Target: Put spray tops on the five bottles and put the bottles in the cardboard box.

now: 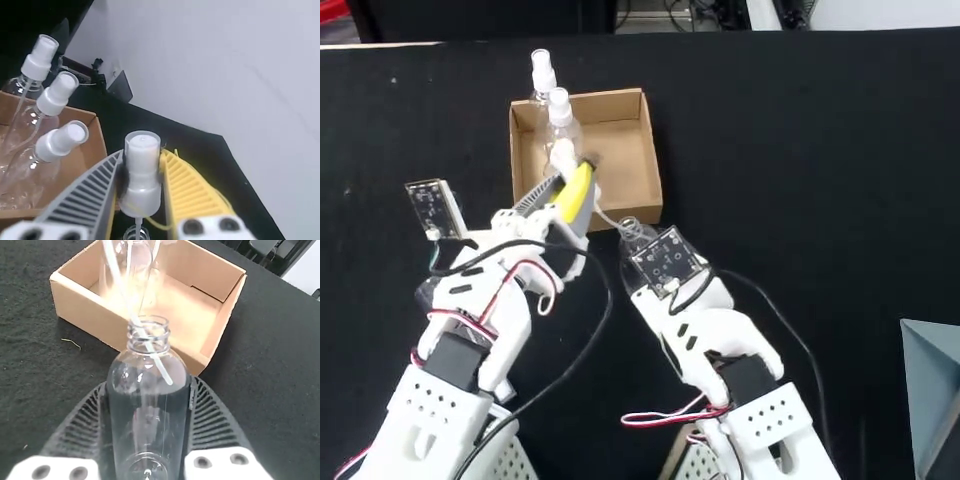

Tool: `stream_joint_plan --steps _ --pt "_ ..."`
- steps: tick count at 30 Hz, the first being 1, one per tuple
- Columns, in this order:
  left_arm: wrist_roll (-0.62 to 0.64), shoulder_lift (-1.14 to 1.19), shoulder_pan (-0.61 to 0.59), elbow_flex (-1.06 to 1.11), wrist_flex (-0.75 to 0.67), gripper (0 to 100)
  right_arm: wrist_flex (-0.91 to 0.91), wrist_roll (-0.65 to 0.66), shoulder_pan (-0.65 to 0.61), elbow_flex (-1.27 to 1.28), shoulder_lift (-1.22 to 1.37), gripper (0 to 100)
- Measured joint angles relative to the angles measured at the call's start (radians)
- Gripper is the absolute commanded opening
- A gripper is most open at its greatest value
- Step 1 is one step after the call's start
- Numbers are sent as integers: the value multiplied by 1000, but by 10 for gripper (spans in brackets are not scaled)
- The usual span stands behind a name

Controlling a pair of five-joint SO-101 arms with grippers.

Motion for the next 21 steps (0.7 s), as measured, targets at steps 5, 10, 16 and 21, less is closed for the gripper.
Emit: stream_joint_plan --steps 5,10,16,21 --pt "-3 -2 41 29 0 30 -2 2 0 0 0 50" --pt "-52 -2 72 29 -2 30 -2 2 -2 2 -58 50" --pt "-74 -2 101 29 -5 30 44 -2 -40 21 -216 49" --pt "-72 0 112 44 -3 101 112 0 -52 44 -351 49"
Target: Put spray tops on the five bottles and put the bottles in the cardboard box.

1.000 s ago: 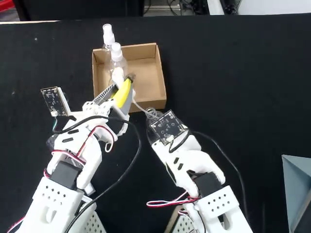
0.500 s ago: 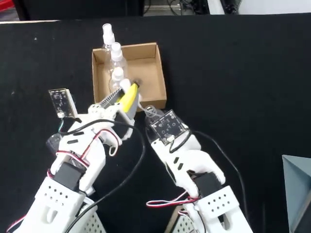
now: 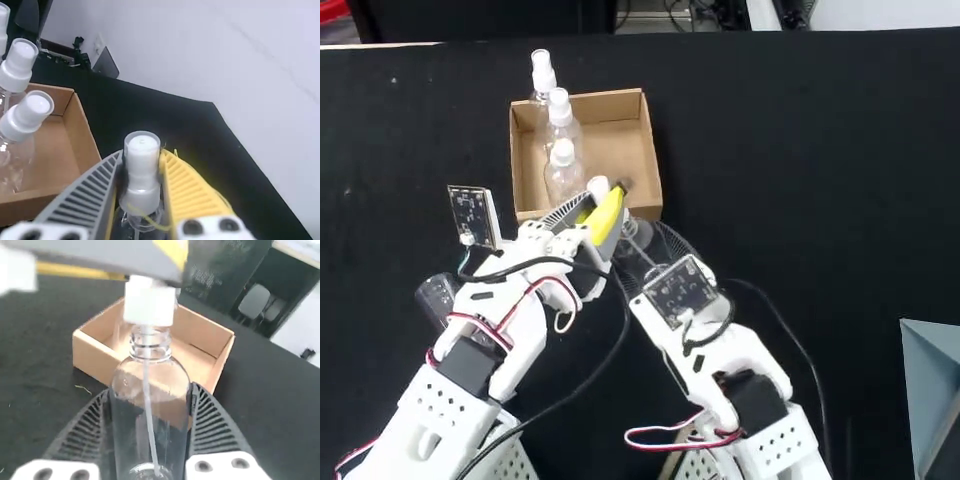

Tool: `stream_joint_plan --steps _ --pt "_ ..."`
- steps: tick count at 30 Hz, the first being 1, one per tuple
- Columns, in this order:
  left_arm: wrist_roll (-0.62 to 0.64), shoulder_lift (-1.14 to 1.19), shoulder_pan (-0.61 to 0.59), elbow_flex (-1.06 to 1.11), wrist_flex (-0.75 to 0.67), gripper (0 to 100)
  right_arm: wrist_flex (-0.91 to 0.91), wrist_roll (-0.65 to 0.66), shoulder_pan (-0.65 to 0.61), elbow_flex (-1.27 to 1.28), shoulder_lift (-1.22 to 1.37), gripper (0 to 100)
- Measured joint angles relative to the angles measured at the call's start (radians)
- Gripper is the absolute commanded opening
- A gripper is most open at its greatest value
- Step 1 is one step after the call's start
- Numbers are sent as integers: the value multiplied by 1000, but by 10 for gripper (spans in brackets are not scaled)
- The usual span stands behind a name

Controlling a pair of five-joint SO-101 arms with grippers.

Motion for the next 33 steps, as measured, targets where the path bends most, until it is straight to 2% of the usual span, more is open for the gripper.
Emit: stream_joint_plan --steps 4,13,28,33 --pt "-3 0 11 6 9 147 31 -2 0 35 -15 49" --pt "-8 0 46 -37 190 150 41 -2 2 40 -15 49" --pt "-3 0 23 -77 203 150 41 -2 5 40 -15 49" --pt "-8 0 11 -89 203 209 41 -2 5 61 -15 49"
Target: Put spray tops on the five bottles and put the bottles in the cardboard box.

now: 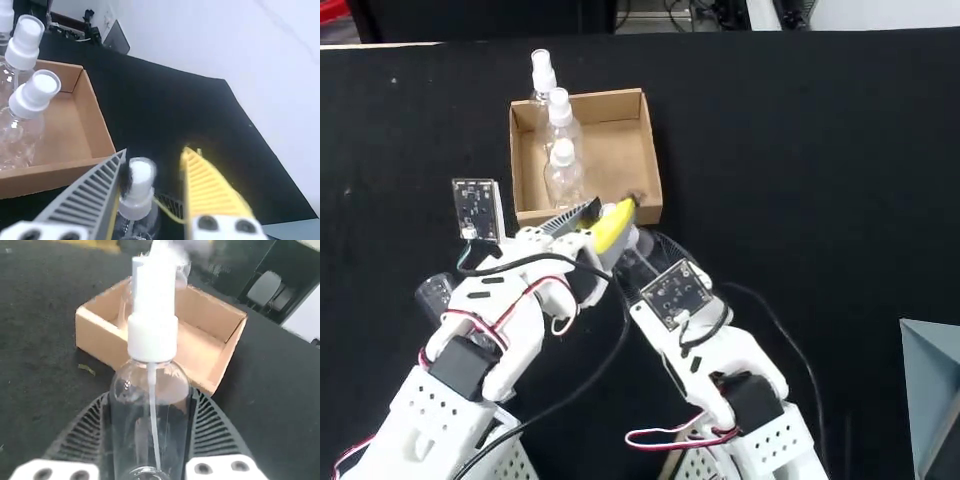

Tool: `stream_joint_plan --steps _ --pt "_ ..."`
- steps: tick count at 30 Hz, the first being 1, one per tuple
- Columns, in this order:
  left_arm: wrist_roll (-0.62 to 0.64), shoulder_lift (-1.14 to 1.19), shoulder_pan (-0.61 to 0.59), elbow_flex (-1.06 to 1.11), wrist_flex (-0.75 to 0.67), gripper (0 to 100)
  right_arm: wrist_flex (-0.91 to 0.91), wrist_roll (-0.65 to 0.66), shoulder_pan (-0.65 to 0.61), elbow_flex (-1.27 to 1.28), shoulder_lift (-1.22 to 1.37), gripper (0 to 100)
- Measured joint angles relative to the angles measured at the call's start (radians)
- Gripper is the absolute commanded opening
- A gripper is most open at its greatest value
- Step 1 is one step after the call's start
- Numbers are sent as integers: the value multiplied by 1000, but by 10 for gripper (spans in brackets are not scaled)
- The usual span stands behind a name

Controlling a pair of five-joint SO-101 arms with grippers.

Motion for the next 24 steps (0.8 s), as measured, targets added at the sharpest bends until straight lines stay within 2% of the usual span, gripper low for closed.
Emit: stream_joint_plan --steps 8,12,20,24 --pt "2 0 -2 -9 0 209 0 0 -3 2 0 49" --pt "2 0 -9 -55 43 209 0 0 -3 2 0 49" --pt "5 0 -144 -91 69 209 0 0 -3 2 0 49" --pt "5 0 -166 -91 69 211 0 0 -3 2 0 49"
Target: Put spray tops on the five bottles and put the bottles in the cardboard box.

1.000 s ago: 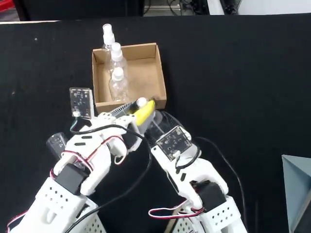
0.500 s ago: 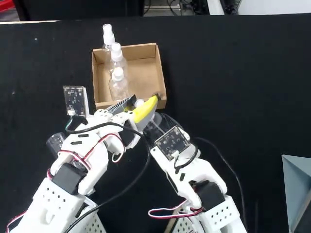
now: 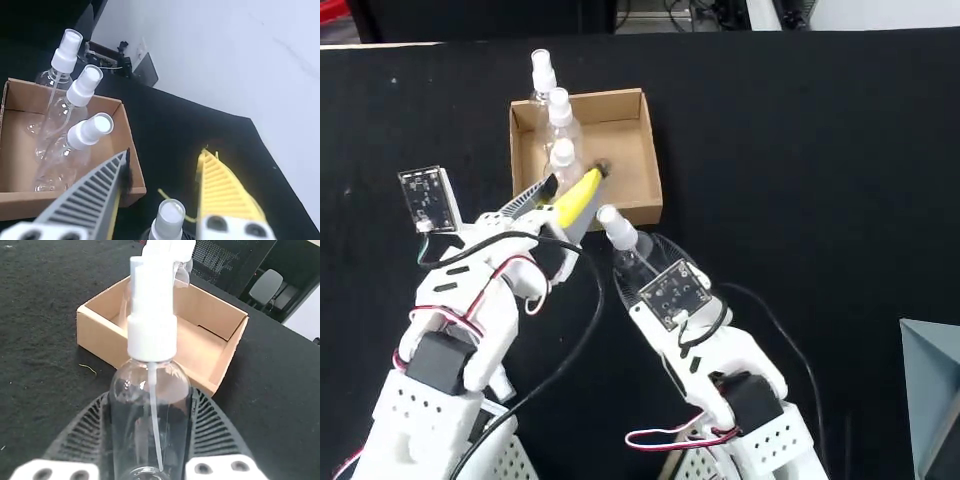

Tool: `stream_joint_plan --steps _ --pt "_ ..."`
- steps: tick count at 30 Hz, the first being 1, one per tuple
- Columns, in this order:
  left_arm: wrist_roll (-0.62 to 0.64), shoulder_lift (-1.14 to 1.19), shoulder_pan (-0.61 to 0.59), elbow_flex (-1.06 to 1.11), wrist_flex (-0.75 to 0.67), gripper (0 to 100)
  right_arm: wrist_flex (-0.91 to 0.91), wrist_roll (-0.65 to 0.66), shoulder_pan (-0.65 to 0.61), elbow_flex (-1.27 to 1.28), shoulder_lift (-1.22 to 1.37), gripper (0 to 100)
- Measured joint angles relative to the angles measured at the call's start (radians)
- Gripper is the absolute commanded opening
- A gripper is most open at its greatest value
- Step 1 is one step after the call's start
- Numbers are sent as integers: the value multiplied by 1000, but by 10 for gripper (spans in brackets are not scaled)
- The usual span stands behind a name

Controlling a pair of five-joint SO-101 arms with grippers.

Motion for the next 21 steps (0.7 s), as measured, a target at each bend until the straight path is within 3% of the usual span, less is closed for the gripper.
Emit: stream_joint_plan --steps 21 --pt "-3 0 -60 8 0 214 0 0 0 -37 0 49"
